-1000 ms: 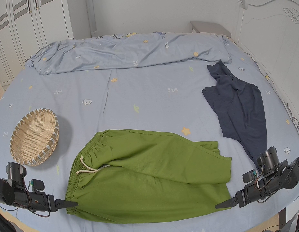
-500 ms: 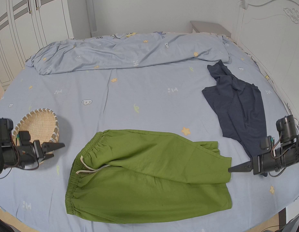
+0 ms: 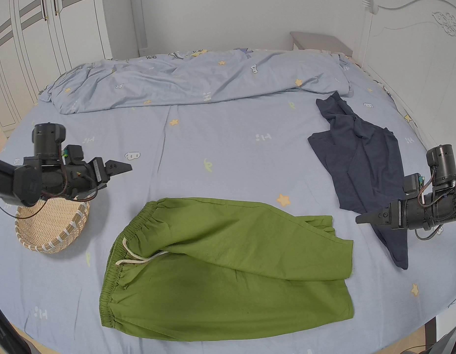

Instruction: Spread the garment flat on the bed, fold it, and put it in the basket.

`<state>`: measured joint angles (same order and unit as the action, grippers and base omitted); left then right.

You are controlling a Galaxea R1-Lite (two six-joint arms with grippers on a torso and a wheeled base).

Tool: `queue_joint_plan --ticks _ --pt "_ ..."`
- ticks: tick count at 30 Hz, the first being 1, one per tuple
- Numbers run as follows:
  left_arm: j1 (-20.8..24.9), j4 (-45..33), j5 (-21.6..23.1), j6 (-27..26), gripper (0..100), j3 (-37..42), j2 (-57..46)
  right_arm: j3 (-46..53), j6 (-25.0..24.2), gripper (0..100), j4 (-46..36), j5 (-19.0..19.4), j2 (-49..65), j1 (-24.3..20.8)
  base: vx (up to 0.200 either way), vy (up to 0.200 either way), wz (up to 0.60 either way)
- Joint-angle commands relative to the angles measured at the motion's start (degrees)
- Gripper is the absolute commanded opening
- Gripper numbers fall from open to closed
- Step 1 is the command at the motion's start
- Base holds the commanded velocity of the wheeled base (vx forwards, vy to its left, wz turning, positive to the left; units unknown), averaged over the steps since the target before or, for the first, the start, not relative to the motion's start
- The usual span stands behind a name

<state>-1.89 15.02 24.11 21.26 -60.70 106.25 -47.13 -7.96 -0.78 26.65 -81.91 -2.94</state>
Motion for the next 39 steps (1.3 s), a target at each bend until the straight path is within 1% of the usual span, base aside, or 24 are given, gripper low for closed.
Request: queue_joint_plan --ticks 1,7,12,20,21,32,39 --pt "4.8 -4.8 -2.2 0.1 100 -7.9 11.1 -0.9 0.1 100 -0.1 -0.6 -2.4 -0.3 0.000 0.000 0.00" --pt "5.3 -4.8 -2.2 -1.1 100 -8.1 15.0 -0.8 0.1 100 -0.1 -0.5 -2.5 -0.4 0.000 0.000 0.00" --pt "7.6 -4.6 -2.2 -1.2 100 -8.7 17.9 -0.7 0.1 100 0.0 -0.6 -3.0 -1.0 0.000 0.000 0.00" --pt "7.7 -4.4 -2.3 -1.0 100 -9.1 17.8 -0.7 0.0 100 0.1 -0.6 -3.5 -1.0 0.000 0.000 0.00" --pt "7.7 -4.5 -2.3 -1.0 0 -9.0 17.7 -0.7 0.0 100 0.1 -0.6 -3.6 -1.0 0.000 0.000 0.00" --pt "6.9 -4.5 -2.3 -1.0 0 -8.3 13.7 -0.7 0.1 100 0.1 -0.6 -4.0 -1.0 0.000 0.000 0.00" --pt "4.8 -4.6 -2.3 -1.2 0 -7.0 10.9 -0.7 0.1 100 0.1 -0.6 -4.7 -0.9 0.000 0.000 0.00"
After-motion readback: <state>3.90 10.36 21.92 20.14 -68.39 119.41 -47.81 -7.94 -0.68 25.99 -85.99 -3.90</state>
